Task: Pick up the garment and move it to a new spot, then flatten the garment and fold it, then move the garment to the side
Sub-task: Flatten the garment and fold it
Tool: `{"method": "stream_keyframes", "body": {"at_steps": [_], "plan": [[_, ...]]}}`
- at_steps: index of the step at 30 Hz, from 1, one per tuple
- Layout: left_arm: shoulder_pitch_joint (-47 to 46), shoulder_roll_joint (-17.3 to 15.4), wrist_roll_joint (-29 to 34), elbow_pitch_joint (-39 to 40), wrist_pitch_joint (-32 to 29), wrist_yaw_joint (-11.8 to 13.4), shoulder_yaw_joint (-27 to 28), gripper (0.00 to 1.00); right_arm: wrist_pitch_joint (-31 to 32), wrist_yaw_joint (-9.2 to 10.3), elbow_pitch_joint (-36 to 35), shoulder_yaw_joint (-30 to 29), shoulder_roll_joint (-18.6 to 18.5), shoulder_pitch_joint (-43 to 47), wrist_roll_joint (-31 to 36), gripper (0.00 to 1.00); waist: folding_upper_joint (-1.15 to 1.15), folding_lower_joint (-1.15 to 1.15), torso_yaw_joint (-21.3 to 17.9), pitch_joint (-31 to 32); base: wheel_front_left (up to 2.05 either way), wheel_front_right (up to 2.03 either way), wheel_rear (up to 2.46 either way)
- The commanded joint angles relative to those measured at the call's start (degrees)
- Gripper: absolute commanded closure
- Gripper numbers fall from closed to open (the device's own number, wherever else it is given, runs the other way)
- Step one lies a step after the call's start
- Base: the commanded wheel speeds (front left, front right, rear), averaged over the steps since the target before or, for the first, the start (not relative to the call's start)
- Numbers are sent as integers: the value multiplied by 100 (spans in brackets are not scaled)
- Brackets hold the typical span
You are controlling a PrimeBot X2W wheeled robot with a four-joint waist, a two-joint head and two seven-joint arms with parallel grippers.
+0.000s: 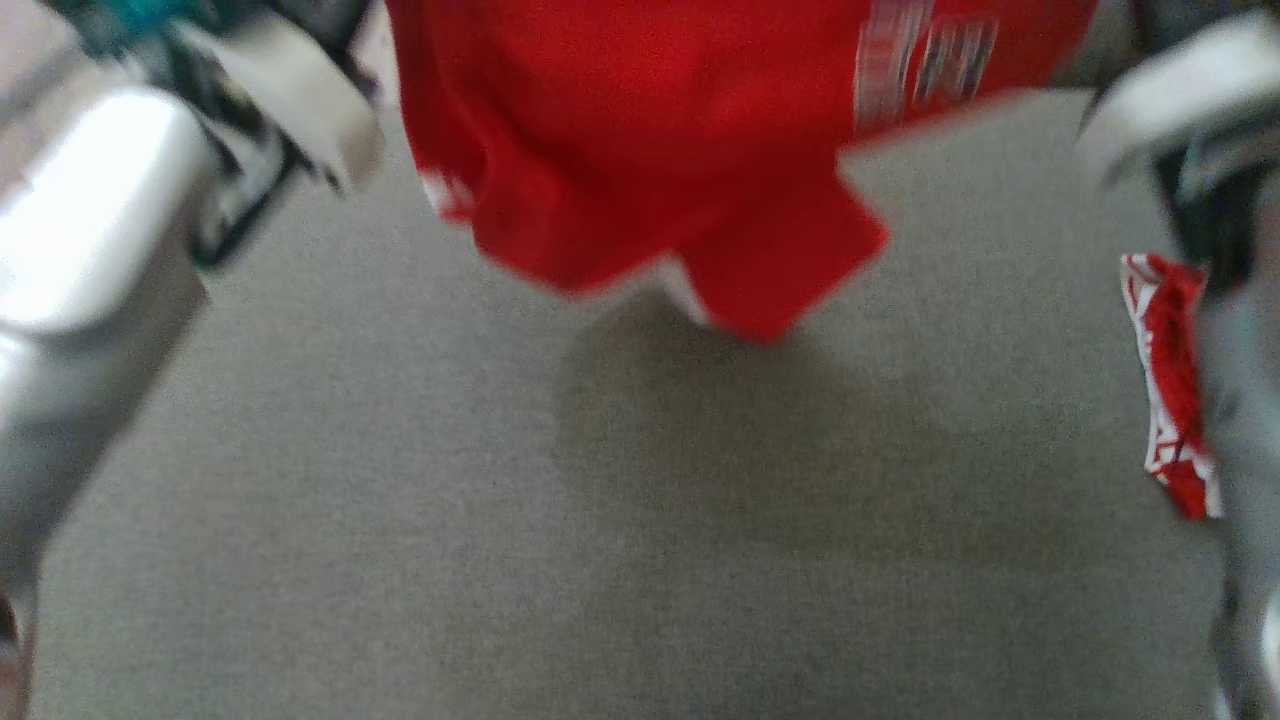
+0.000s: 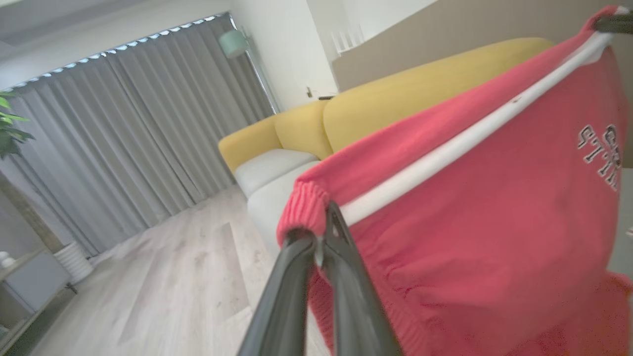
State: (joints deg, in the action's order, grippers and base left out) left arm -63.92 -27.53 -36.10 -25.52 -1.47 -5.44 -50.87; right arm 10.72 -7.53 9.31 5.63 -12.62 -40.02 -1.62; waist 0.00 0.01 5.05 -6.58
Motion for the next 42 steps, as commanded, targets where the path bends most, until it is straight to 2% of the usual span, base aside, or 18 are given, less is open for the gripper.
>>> {"method": "stream_keyframes", "body": {"at_steps": [1, 3, 4, 8, 12, 16, 20, 23, 26, 28, 31, 36, 42], "plan": [[-836, -176, 141, -175, 187, 85, 442, 100, -271, 4, 247, 128, -110, -985, 24, 100, 0, -1, -149, -599, 0, 0, 0], [-1236, -90, 223, -505, 421, 149, 576, 100, -580, 4, 810, 70, -64, -1716, 87, 100, 0, -1, -201, -866, 0, 0, 0], [-1236, -90, 223, -505, 421, 149, 576, 100, -580, 4, 810, 70, -64, -1716, 87, 100, 0, -1, -201, -866, 0, 0, 0], [-1887, 147, 301, -1167, 1070, 274, 842, 100, -1408, 4, 1835, -295, 123, -2803, 480, 100, 0, -1, -266, -1213, 0, 0, 0], [-1992, 394, 272, -1685, 1472, 104, 866, 100, -1909, 4, 2774, -392, 342, -2983, 864, 100, 0, -1, -336, -1310, 0, 0, 0], [-1441, 655, 275, -1966, 1590, -127, 488, 100, -2005, 4, 3707, 0, 280, -2570, 1067, 100, 0, -1, -316, -1220, 0, 0, 0], [-593, 753, 315, -1943, 1628, -196, -165, 100, -1865, 4, 4571, 698, 109, -2009, 910, 100, 0, -1, -275, -1001, 0, 0, 0], [64, 615, 210, -1588, 1639, -201, -792, 100, -1678, 4, 5073, 1353, -31, -1637, 513, 100, 0, -1, -245, -771, 0, 0, 0], [642, 363, -13, -1148, 1643, -202, -1137, 100, -1398, 4, 5344, 2065, -198, -1287, -80, 100, 0, -1, -220, -513, 0, 0, 0], [981, 181, -34, -860, 1644, -203, -1279, 100, -1126, 4, 5380, 2510, -366, -1030, -588, 100, 0, -1, -203, -322, 0, 0, 0], [1470, -28, 18, -511, 1645, -195, -1384, 100, -639, 4, 5069, 3160, -715, -646, -1439, 100, 0, -1, -181, -43, 0, 0, 0], [2198, -190, -15, -30, 1634, 9, -1553, 100, 438, 4, 3696, 4258, -1715, 17, -3008, 100, 0, -1, -152, 390, 0, 0, 0], [3006, -312, -252, 710, 1442, 416, -1691, 100, 1364, 4, 2124, 4713, -2993, 720, -4365, 100, 0, -1, -101, 836, 0, 0, 0]]}}
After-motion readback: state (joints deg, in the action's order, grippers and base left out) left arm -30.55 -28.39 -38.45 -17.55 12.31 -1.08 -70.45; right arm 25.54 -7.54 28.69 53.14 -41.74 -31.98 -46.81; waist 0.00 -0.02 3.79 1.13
